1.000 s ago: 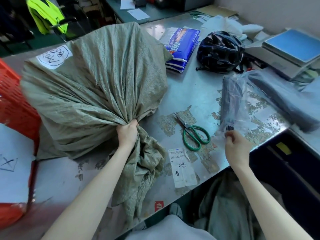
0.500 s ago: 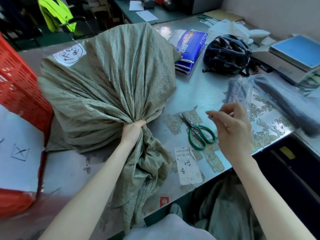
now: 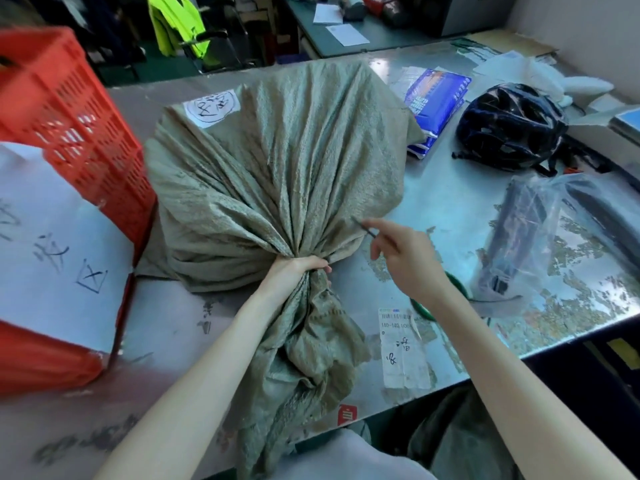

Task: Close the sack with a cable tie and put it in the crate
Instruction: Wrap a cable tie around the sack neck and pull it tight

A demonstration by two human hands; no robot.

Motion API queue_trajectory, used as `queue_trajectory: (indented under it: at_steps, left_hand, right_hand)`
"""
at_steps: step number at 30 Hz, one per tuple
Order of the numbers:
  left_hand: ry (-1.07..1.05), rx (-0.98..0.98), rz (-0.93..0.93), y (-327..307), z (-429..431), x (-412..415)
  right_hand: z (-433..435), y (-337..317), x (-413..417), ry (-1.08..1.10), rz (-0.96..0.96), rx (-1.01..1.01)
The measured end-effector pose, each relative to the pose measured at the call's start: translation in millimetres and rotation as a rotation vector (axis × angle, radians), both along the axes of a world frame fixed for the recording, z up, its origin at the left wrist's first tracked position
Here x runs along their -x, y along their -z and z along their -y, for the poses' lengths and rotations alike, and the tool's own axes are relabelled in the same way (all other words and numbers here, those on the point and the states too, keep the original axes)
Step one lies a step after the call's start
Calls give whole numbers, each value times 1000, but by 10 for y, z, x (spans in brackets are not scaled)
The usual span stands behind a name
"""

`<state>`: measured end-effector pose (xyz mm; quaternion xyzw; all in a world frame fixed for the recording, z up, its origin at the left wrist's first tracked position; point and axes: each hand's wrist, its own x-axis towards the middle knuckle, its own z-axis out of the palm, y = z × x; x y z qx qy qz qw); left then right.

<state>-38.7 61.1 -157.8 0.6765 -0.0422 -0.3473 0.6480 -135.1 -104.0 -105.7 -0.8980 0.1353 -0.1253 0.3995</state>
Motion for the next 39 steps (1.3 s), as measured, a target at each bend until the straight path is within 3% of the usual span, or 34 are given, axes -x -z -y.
queue_trajectory:
  at_steps: [5,10,12,15,19,21,24,27,34,39]
  left_hand:
    - [-217,45,95,-3,-15,75]
    - [-246,63,42,-56,-34,133]
    - [-258,66,6,-86,-56,170]
    - [-284,-33,-35,-112,-60,229]
    - [-661,364,-147,-84,8,313]
    - [-836,417,-219,-99,41,358]
    - [-867,161,-246,-21,24,377]
    - [-767,-145,-160,117,-1,301]
    - [-691,-283,-61,34,-84,284]
    - [-892,-254,88,35,-128,263]
  right_hand:
    - [49,364,-211,-117,-344,3]
    - [13,596,-402,-245,-509,156]
    - [-39,635,-460,-266,-503,119]
    - [-164,656,-508,-149,-417,-131]
    - [-271,681,-560,-79,-326,-322]
    - [-297,668,-594,-110,-323,-327]
    - [-294,665,-634,-183,-310,-333]
    - [-289,658,-647,-220,-341,-349]
    - [-390,576,-649,-330,-236,-311]
    - [-228,601,-648,-344,-271,-152]
